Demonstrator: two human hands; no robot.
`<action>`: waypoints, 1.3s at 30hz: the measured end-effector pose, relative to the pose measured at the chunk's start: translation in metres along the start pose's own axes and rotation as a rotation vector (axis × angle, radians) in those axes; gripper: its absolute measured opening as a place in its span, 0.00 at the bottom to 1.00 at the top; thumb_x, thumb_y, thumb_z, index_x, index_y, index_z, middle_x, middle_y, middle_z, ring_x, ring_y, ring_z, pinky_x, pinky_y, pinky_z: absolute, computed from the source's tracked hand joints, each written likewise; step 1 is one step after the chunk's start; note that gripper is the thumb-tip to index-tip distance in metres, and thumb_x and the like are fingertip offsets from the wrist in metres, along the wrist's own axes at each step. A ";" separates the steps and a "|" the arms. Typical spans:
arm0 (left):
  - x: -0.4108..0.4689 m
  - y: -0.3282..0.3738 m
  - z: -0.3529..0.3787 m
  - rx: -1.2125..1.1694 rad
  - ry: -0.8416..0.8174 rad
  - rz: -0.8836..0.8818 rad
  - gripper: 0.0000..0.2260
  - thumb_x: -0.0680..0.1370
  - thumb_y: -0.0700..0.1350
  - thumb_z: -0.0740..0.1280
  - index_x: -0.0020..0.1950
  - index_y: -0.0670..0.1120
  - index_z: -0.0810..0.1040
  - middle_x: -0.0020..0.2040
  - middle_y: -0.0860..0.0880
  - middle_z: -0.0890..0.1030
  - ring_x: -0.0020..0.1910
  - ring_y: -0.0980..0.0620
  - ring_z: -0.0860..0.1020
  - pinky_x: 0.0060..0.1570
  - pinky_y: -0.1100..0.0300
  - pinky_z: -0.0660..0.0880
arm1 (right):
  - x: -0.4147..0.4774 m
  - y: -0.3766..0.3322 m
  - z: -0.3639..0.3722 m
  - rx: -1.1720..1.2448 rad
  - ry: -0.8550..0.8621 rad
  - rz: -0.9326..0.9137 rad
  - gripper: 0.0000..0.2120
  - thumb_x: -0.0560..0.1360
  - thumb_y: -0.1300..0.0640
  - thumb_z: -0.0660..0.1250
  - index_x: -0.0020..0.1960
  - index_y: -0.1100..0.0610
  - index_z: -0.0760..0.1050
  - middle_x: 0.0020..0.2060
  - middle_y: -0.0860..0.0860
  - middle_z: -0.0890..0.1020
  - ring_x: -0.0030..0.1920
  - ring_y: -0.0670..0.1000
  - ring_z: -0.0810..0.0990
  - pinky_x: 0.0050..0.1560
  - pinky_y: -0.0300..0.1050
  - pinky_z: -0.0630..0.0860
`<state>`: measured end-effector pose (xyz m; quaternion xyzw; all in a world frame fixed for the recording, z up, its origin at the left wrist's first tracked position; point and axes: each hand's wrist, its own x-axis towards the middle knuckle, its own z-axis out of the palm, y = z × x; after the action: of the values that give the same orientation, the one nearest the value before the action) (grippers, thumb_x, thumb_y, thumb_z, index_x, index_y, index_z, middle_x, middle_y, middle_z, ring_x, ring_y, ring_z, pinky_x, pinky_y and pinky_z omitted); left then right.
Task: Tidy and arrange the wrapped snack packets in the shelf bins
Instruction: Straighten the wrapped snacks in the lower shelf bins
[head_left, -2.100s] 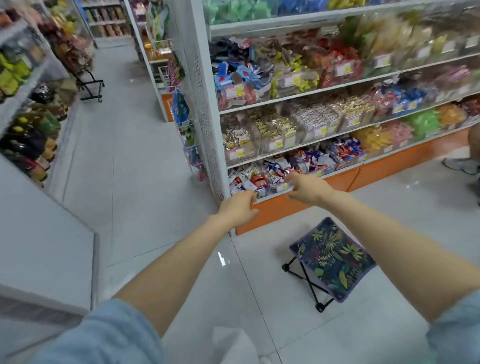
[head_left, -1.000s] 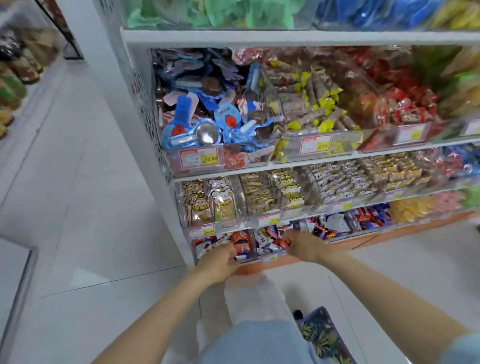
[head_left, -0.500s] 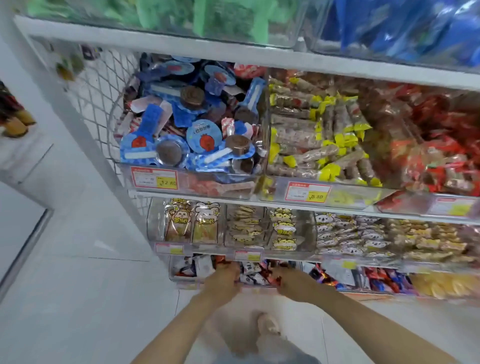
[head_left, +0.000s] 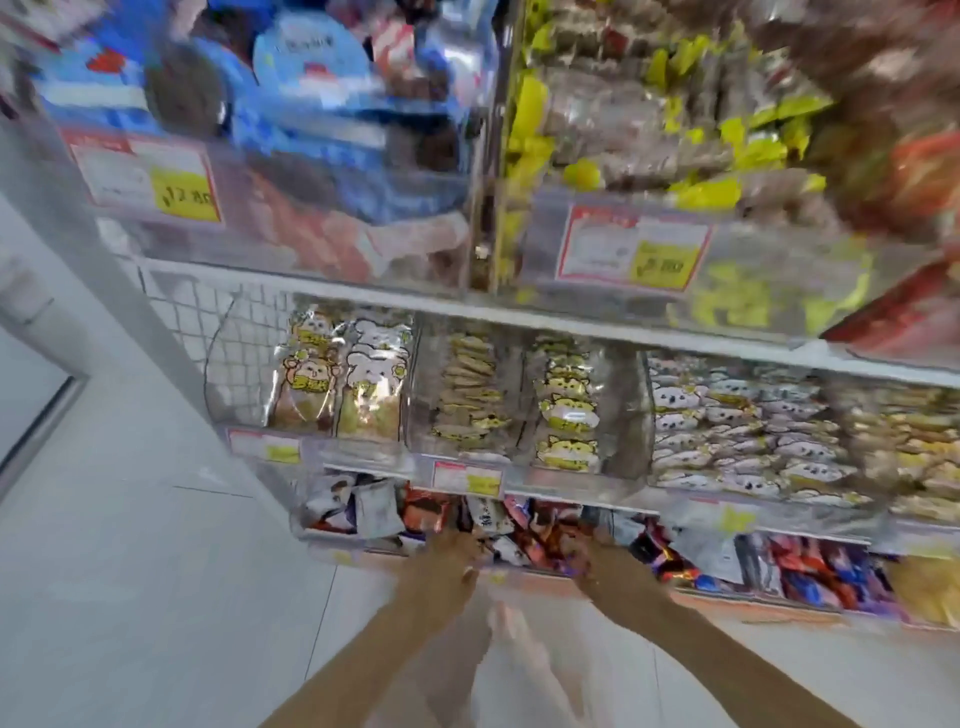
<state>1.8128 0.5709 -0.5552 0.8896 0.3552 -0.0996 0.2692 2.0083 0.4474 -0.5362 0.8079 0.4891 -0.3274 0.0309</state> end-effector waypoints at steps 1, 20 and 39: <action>0.006 -0.007 0.011 -0.040 0.059 0.000 0.15 0.80 0.44 0.57 0.66 0.48 0.69 0.68 0.48 0.69 0.68 0.47 0.66 0.60 0.57 0.68 | 0.009 0.005 0.011 0.001 0.026 -0.025 0.19 0.79 0.55 0.56 0.69 0.53 0.65 0.57 0.51 0.78 0.56 0.52 0.77 0.46 0.39 0.70; 0.110 -0.071 0.142 0.104 0.758 0.380 0.10 0.71 0.35 0.67 0.51 0.39 0.78 0.56 0.41 0.75 0.56 0.41 0.73 0.55 0.49 0.74 | 0.132 0.089 0.126 -0.112 1.066 -0.386 0.16 0.71 0.56 0.56 0.50 0.62 0.79 0.48 0.58 0.80 0.48 0.61 0.76 0.49 0.52 0.68; 0.046 0.018 0.215 0.030 0.609 0.338 0.09 0.77 0.40 0.64 0.57 0.44 0.75 0.56 0.48 0.72 0.56 0.50 0.70 0.50 0.63 0.64 | 0.044 0.162 0.207 0.235 1.075 -0.377 0.16 0.71 0.72 0.63 0.56 0.61 0.78 0.52 0.56 0.78 0.55 0.55 0.74 0.55 0.51 0.73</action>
<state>1.8614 0.4679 -0.7444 0.9286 0.2655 0.2113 0.1502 2.0498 0.3206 -0.7662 0.7576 0.5319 0.0771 -0.3703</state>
